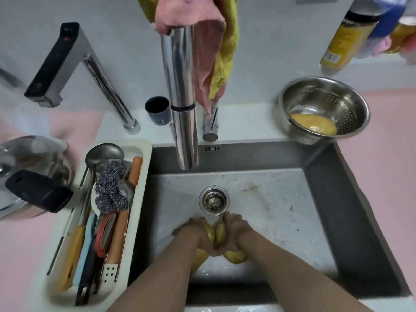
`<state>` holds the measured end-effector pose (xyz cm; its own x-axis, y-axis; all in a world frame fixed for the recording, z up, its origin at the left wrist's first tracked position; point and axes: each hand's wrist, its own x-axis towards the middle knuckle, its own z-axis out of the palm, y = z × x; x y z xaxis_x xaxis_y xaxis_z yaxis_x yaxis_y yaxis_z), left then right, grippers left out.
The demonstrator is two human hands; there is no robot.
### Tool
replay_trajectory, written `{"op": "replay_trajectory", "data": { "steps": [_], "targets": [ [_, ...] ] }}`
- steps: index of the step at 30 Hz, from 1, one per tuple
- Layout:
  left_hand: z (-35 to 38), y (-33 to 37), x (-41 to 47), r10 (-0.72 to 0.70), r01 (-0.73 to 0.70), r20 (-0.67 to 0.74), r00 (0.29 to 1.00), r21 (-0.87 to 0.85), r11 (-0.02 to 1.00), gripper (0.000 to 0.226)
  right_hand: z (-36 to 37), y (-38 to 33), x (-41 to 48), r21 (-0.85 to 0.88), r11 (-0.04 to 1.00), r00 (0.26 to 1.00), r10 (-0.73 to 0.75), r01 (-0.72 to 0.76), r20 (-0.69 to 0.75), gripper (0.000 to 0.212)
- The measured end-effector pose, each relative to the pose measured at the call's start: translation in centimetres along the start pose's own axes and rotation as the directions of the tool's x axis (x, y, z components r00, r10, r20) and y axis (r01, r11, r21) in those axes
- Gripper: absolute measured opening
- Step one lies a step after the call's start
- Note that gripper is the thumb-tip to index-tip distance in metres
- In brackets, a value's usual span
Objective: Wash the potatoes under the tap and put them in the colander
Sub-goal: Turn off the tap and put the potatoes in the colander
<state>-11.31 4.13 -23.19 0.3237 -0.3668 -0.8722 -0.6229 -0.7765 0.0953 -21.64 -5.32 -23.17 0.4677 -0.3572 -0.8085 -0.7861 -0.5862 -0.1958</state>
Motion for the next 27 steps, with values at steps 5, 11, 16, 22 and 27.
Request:
{"op": "replay_trajectory", "data": {
  "steps": [5,11,16,22,27],
  "targets": [
    [0.7,-0.4,0.6,0.007,-0.01,-0.079,0.997,-0.038,0.999,0.103,-1.3,2.4,-0.3,0.18,0.984,0.995,0.031,-0.013,-0.095,0.1],
    [-2.3,-0.4,-2.2,0.059,-0.129,-0.252,0.966,-0.275,0.953,0.087,-6.4,4.5,-3.3,0.418,0.898,0.917,0.045,0.136,-0.397,0.081],
    [-7.4,2.8,-7.6,0.179,-0.314,-0.43,0.885,-0.267,0.911,0.076,-11.9,5.2,-7.4,0.376,0.908,0.914,-0.014,0.181,-0.406,0.083],
    [-13.8,10.1,-13.8,0.266,-0.455,-0.623,0.736,-0.164,0.875,0.07,-21.0,7.1,-13.4,0.338,0.841,0.721,-0.086,0.423,-0.688,0.087],
    [-18.8,17.0,-16.5,0.259,-0.466,-0.736,0.626,-0.087,0.881,0.077,-28.4,10.4,-15.1,0.217,0.868,0.555,-0.079,0.448,-0.828,0.084]
  ]
}}
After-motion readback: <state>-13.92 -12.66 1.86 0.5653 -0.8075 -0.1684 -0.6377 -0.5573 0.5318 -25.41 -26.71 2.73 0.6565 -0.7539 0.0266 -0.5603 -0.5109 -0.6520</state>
